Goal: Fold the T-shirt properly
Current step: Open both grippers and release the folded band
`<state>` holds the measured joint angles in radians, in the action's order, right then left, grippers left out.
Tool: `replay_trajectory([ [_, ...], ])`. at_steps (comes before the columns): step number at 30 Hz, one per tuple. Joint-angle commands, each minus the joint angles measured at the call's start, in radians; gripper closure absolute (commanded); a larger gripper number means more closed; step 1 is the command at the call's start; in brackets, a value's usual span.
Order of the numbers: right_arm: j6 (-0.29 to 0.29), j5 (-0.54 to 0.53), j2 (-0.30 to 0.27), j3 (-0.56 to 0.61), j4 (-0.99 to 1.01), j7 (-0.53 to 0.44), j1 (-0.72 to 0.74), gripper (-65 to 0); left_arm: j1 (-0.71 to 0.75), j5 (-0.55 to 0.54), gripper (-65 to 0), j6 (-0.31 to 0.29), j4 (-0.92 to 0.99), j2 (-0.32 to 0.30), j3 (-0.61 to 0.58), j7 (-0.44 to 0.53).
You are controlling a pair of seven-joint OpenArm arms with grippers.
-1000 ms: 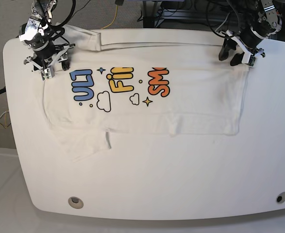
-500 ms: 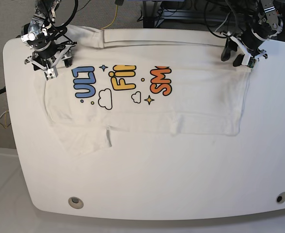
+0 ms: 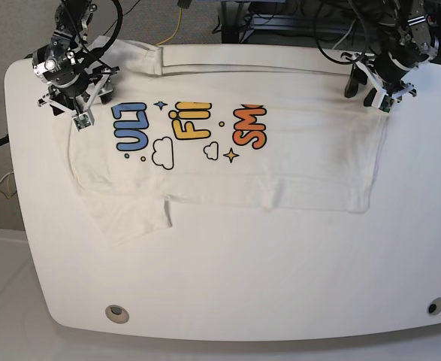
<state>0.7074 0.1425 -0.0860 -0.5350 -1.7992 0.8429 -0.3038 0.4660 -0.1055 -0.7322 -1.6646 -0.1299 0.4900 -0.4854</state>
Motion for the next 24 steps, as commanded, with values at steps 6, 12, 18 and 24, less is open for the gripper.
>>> replay_trajectory([
  [6, -0.009, 0.076, -0.025, -0.007, -0.035, 0.135, 0.035, -38.7, 0.015, 0.076, -29.2, 0.034, -0.062, 0.003, 0.008, -0.088],
  [12, -0.009, 0.076, -0.034, -0.007, -0.087, 0.161, 0.042, -38.7, 0.015, 0.076, -29.2, 0.034, -0.067, 0.003, 0.008, -0.088],
  [18, -0.009, 0.076, -0.036, -0.007, -0.093, 0.177, 0.065, -38.7, 0.015, 0.074, -29.2, 0.034, -0.067, 0.003, 0.008, -0.088],
  [24, -0.009, 0.076, -0.036, -0.007, -0.093, 0.178, 0.076, -38.7, 0.014, 0.074, -29.2, 0.034, -0.075, 0.003, 0.008, -0.088],
])
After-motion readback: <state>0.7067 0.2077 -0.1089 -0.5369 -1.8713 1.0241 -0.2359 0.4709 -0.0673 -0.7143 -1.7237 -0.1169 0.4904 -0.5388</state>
